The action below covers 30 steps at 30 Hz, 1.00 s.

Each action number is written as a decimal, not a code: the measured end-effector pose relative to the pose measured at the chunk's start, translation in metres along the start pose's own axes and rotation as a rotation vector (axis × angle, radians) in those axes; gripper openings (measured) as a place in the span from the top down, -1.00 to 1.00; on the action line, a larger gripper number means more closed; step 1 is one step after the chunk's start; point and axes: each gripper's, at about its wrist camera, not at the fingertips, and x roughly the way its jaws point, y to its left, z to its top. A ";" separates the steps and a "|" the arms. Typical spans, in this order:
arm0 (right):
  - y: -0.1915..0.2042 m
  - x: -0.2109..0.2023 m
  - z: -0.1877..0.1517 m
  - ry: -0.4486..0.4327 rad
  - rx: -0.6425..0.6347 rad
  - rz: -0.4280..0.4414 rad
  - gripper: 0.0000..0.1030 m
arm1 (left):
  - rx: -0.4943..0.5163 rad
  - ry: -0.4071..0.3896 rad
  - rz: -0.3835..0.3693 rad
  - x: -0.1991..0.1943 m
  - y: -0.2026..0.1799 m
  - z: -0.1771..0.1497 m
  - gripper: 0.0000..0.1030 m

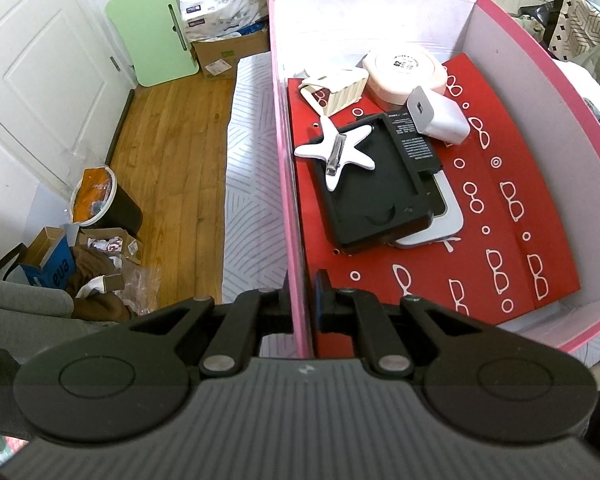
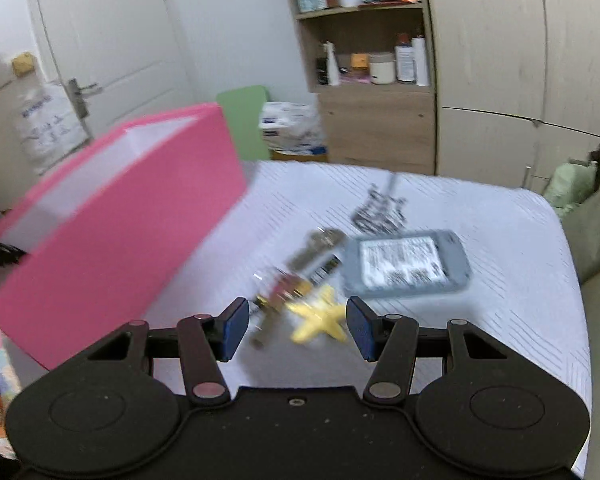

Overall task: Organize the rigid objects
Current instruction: 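Move the right gripper to the yellow starfish and grasp it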

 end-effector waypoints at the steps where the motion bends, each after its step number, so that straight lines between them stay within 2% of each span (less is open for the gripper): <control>1: -0.002 0.002 -0.003 -0.002 -0.008 -0.013 -0.16 | 0.000 0.001 0.001 0.000 0.000 0.000 0.87; 6: -0.005 0.023 -0.010 0.032 -0.036 -0.017 -0.17 | -0.009 -0.004 -0.007 0.000 0.001 -0.001 0.87; 11: -0.003 0.028 -0.014 -0.013 -0.064 -0.032 -0.16 | -0.013 0.002 -0.007 0.000 0.000 0.000 0.86; 12: 0.000 0.027 -0.016 -0.015 -0.087 -0.042 -0.01 | -0.012 0.003 -0.007 0.000 0.000 -0.001 0.86; 13: 0.003 0.027 -0.016 -0.016 -0.124 -0.071 0.27 | -0.013 0.002 -0.009 0.000 0.000 -0.001 0.86; 14: 0.003 0.025 -0.016 -0.020 -0.136 -0.077 0.26 | -0.013 0.000 -0.010 0.000 0.001 -0.001 0.86; 17: -0.004 0.020 -0.017 -0.019 -0.065 -0.012 0.27 | -0.015 -0.001 -0.013 0.000 0.001 -0.001 0.86; 20: -0.003 0.018 -0.019 -0.026 -0.074 -0.037 0.32 | -0.013 -0.003 -0.010 0.000 0.000 -0.002 0.86; 24: -0.004 0.014 -0.020 -0.024 -0.056 -0.016 0.39 | -0.009 -0.006 -0.009 0.000 -0.002 -0.002 0.86; 29: 0.006 0.014 -0.019 -0.003 -0.137 -0.028 0.37 | -0.008 -0.006 -0.008 0.000 -0.002 -0.003 0.86; 30: 0.008 0.015 -0.018 0.026 -0.165 -0.026 0.28 | -0.007 -0.007 -0.008 0.000 -0.002 -0.003 0.86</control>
